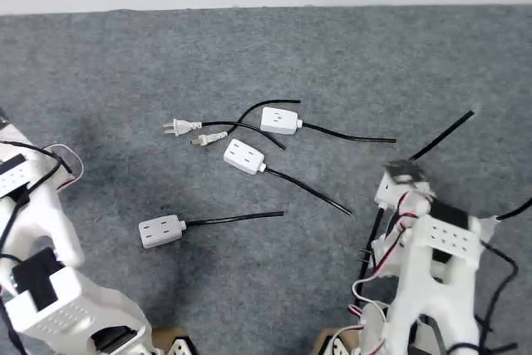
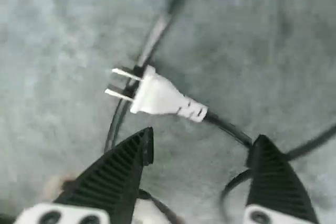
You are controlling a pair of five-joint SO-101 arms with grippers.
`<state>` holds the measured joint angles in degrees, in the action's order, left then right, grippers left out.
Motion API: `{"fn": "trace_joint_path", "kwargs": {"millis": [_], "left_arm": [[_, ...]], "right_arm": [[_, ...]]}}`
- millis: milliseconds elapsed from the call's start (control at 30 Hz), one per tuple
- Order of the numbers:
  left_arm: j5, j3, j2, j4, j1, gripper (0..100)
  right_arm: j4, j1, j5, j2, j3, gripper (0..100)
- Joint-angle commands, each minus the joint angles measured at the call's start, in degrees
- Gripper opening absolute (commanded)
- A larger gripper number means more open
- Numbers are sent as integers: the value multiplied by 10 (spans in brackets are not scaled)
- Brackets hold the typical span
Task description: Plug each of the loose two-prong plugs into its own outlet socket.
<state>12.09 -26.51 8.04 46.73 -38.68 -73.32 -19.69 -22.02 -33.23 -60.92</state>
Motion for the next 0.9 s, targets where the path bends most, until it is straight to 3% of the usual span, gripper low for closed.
{"fn": "trace_joint_path", "kwargs": {"millis": [0, 200, 533, 767, 867], "left_arm": [[-6, 20, -4, 0, 4, 58], [-6, 20, -4, 0, 4, 58], [-6, 20, -4, 0, 5, 58], [-25, 19, -4, 1, 12, 58], [-25, 18, -4, 1, 13, 58]], "right_arm": [[15, -25, 84, -20, 1, 226], [10, -85, 86, -20, 0, 170], [22, -177, 88, -20, -4, 169], [78, -183, 91, -20, -37, 166], [89, -181, 129, -23, -33, 169]]}}
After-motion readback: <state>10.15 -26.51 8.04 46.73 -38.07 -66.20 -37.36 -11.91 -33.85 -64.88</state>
